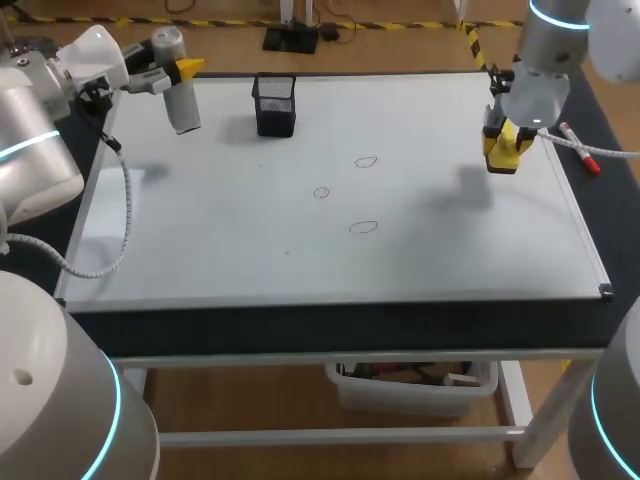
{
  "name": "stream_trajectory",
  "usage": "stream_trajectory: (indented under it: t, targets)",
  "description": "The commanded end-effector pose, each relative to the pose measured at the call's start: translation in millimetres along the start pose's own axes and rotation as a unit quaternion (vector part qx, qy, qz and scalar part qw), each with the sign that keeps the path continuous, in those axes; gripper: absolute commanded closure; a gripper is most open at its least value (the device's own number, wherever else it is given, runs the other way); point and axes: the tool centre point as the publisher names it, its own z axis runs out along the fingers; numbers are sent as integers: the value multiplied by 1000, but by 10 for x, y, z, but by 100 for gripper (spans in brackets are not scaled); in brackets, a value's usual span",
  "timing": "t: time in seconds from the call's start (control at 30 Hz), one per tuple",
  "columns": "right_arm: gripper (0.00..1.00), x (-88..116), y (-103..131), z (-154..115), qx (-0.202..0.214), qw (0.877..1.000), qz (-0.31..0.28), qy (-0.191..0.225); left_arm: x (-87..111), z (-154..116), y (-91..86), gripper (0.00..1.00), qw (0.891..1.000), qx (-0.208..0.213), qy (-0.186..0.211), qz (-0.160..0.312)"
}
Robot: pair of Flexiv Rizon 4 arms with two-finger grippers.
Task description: Pick up the inspection probe, press it on each red-marked spot on the whiteboard one by one, put down the probe, pick up the eraser, and wipe off all the red marks.
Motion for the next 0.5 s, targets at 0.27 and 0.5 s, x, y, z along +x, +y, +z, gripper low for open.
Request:
stream_trajectory:
  t: [0.27, 0.5]
  targets:
    - [100, 12, 23, -3, 8, 1000, -1, 0, 5, 11, 7, 100, 1000, 3, -2, 1]
    - [100, 12, 23, -3, 8, 1000, -1, 0, 311, 234, -175, 100, 999, -4, 34, 25]
